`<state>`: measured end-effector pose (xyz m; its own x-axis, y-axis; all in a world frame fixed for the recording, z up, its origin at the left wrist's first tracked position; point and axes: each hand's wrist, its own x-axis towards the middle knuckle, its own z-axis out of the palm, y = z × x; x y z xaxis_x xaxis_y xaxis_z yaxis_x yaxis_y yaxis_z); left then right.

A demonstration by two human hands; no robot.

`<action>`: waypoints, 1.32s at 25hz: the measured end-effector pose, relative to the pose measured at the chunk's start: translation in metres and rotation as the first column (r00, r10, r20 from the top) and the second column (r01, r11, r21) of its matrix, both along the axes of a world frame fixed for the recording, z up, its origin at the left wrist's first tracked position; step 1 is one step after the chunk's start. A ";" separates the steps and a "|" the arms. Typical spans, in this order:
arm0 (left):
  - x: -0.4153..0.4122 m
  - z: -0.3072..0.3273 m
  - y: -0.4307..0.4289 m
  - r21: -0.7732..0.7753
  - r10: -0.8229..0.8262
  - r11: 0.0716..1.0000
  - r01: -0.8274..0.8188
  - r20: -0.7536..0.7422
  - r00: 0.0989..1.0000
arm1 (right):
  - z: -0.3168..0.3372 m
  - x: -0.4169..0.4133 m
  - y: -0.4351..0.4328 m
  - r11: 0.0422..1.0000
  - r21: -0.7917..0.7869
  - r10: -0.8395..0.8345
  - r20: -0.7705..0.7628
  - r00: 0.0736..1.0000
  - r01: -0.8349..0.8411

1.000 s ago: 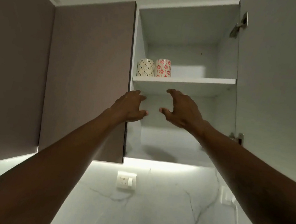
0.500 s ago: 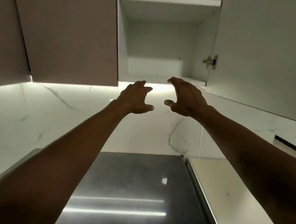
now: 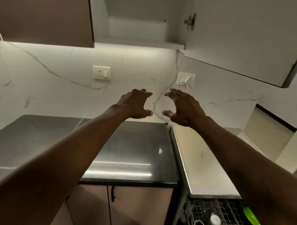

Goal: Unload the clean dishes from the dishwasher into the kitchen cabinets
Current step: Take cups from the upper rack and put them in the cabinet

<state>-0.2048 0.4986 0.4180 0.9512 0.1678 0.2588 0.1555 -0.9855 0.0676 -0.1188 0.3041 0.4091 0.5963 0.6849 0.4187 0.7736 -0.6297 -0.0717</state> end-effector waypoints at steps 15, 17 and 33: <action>0.001 -0.172 -0.248 -0.103 -0.050 0.995 0.016 -0.328 0.943 | -0.159 0.013 -0.239 0.990 -0.141 -0.022 -0.332 0.943 -0.027; 0.010 -0.198 -0.279 -0.109 -0.106 0.992 0.071 -0.364 0.925 | -0.184 0.017 -0.266 0.990 -0.141 -0.065 -0.368 0.928 0.014; 0.048 -0.440 -0.446 -0.346 -0.244 0.938 0.025 -0.607 0.756 | -0.424 0.027 -0.448 0.950 -0.274 -0.309 -0.747 0.589 0.151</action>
<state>-0.1563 0.0530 -0.0218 0.8927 -0.0111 -0.4506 0.1370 -0.9457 0.2947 -0.0915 -0.1443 -0.0154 0.7869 0.4868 -0.3792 0.3038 -0.8405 -0.4486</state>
